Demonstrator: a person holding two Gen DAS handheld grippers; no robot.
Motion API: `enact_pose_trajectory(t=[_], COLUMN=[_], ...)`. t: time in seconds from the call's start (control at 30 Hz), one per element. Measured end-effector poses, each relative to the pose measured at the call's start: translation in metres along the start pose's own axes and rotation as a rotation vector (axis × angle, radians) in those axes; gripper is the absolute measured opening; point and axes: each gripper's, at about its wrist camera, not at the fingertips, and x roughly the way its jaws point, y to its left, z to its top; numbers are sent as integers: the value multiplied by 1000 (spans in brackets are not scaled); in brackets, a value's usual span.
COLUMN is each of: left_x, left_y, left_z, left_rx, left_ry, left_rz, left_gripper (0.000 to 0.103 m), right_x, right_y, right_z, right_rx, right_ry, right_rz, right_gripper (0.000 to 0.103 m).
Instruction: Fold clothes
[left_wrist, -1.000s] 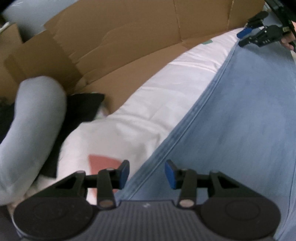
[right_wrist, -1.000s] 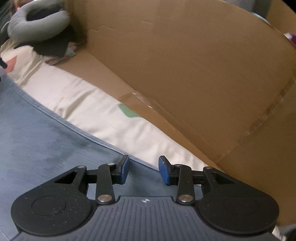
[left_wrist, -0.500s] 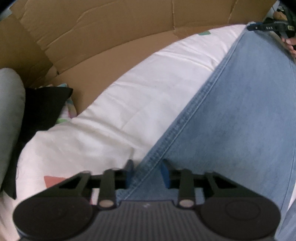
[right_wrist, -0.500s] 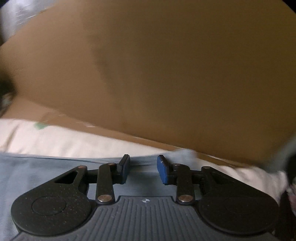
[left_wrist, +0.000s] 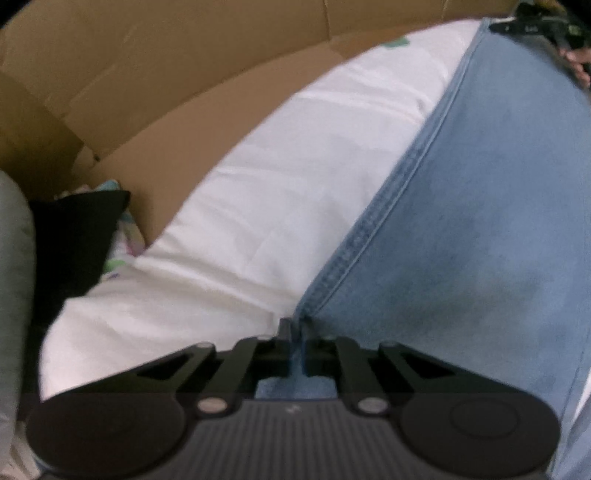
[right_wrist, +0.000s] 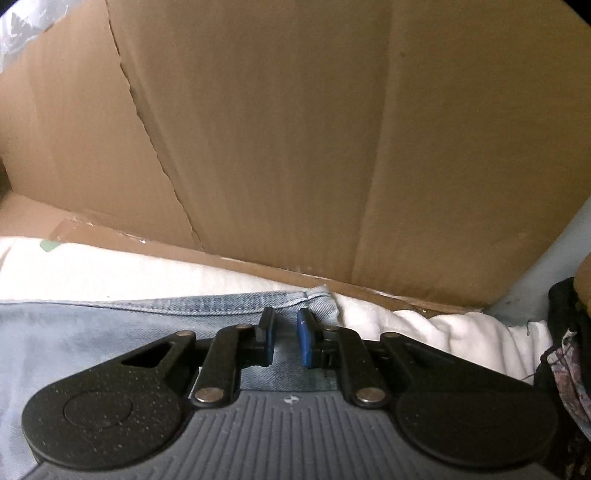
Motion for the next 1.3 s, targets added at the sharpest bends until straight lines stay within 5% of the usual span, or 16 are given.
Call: enact_pose_trajectory(t=[0.13, 0.27, 0.53, 0.8, 1.1, 1.3], left_x=[0, -7, -35, -90, -177, -192], left_y=[12, 8, 9, 5, -14, -33], left_z=[-4, -8, -27, -68, -152, -207], left_rx=[-121, -186, -361, -494, -678, -752], left_ry=[4, -16, -98, -129, -120, -86], left_rz=[-19, 41, 117, 225, 319, 323], left_gripper=[16, 21, 67, 71, 75, 78], right_x=[6, 4, -16, -32, -63, -89], right_y=[6, 11, 5, 32, 31, -3], right_z=[-1, -3, -10, -5, -9, -39], right_rx=[31, 121, 231, 185, 171, 208], right_ry=[-23, -17, -71, -79, 7, 71], right_rz=[-28, -74, -66, 42, 122, 162], right_gripper=[16, 16, 23, 40, 40, 40])
